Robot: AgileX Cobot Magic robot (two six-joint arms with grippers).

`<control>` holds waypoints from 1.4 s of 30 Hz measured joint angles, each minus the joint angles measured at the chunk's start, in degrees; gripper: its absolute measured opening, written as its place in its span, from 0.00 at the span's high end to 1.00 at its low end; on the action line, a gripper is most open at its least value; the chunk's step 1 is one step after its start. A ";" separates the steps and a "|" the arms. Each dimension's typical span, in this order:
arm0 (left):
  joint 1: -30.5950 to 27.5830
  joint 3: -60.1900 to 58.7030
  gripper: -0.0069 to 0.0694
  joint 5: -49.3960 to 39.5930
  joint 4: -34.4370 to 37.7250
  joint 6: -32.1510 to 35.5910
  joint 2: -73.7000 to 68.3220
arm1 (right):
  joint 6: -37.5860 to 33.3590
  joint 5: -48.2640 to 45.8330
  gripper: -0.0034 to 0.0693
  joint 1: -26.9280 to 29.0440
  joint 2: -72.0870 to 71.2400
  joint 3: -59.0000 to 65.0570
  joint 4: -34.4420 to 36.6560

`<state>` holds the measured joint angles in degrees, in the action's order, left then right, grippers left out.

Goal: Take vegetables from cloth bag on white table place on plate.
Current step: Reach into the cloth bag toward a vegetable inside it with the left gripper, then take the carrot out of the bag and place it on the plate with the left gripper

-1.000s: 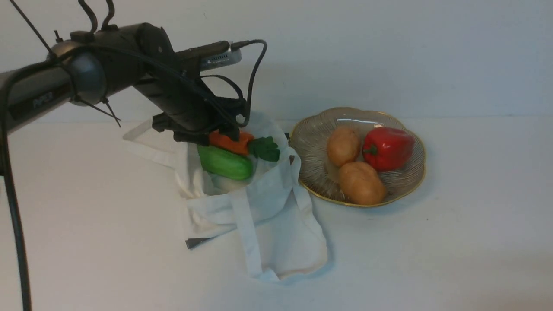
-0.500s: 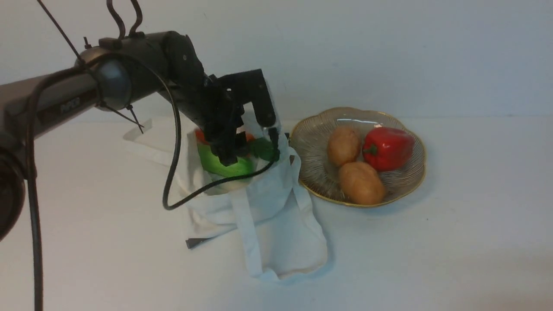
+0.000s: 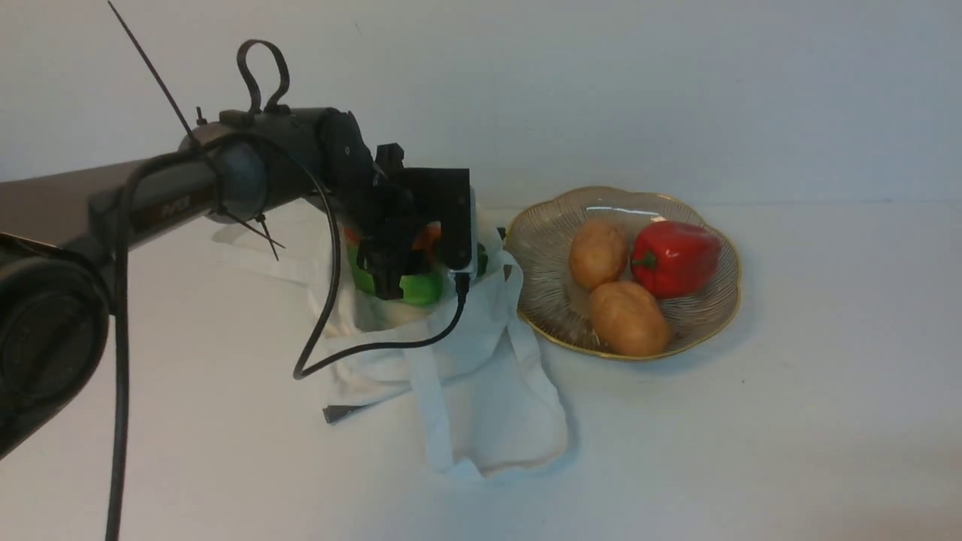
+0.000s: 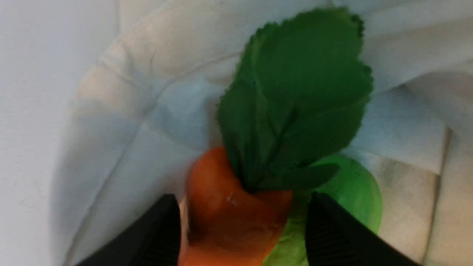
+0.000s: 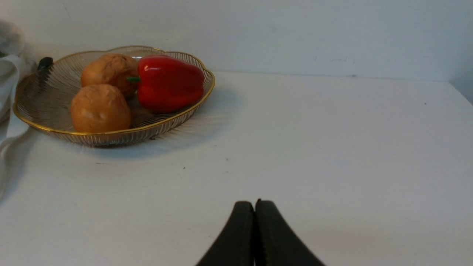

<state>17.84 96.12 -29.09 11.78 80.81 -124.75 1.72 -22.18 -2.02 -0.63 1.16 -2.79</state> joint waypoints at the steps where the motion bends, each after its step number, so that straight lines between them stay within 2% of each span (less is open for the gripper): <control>1: 0.00 0.03 0.36 0.79 0.00 0.00 -0.13 | 0.00 0.00 0.97 0.00 0.00 0.00 0.00; 5: 0.00 0.03 0.45 2.49 0.68 -1.49 -0.47 | 0.00 0.00 0.97 0.00 0.00 0.00 0.00; 6: 0.00 0.03 0.52 2.85 1.38 -3.30 -0.61 | 0.00 0.00 0.97 0.00 0.00 0.00 0.00; 7: 0.00 0.03 0.55 2.85 1.68 -4.32 -0.73 | 0.00 0.00 0.97 0.00 0.00 0.00 0.00; 12: 0.12 0.03 0.55 1.26 2.37 -9.00 -0.39 | 0.00 0.00 0.97 0.00 0.00 0.00 0.00; 15: 0.47 -0.03 0.55 -2.76 2.38 -11.07 1.43 | 0.00 0.00 0.97 0.00 0.00 0.00 0.00; 22: 2.20 -0.03 0.54 -8.70 2.67 -13.50 8.25 | 0.00 0.00 0.97 0.00 0.00 0.00 0.00; 26: 2.87 -0.03 0.54 -10.25 3.84 -18.86 12.28 | 0.00 0.00 0.97 0.00 0.00 0.00 0.00; 28: 3.64 -0.03 0.54 -10.32 8.18 -27.22 15.57 | 0.00 0.00 0.97 0.00 0.00 0.00 0.00; 29: 3.70 -0.03 0.54 -10.32 8.59 -27.83 15.78 | 0.00 0.00 0.97 0.00 0.00 0.00 0.00; 30: 4.20 -0.03 0.54 -10.12 12.77 -31.97 16.96 | 0.00 0.00 0.97 0.00 0.00 0.00 0.00; 33: 5.26 -0.03 0.54 -9.08 21.77 -37.82 17.85 | 0.00 0.00 0.97 0.00 0.00 0.00 0.00; 35: 6.25 -0.03 0.54 -6.94 30.46 -39.55 17.28 | 0.00 0.00 0.97 0.00 0.00 0.00 0.00; 36: 6.33 -0.03 0.54 -6.39 31.26 -39.55 17.18 | 0.00 0.00 0.97 0.00 0.00 0.00 0.00; 38: 7.33 -0.03 0.54 -2.89 41.13 -40.04 15.10 | 0.00 0.00 0.97 0.00 0.00 0.00 0.00; 42: 8.52 -0.03 0.54 2.68 51.17 -39.33 10.44 | 0.00 0.00 0.97 0.00 0.00 0.00 0.00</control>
<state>26.36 96.09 -26.41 62.95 41.48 -114.31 1.72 -22.18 -2.02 -0.63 1.16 -2.79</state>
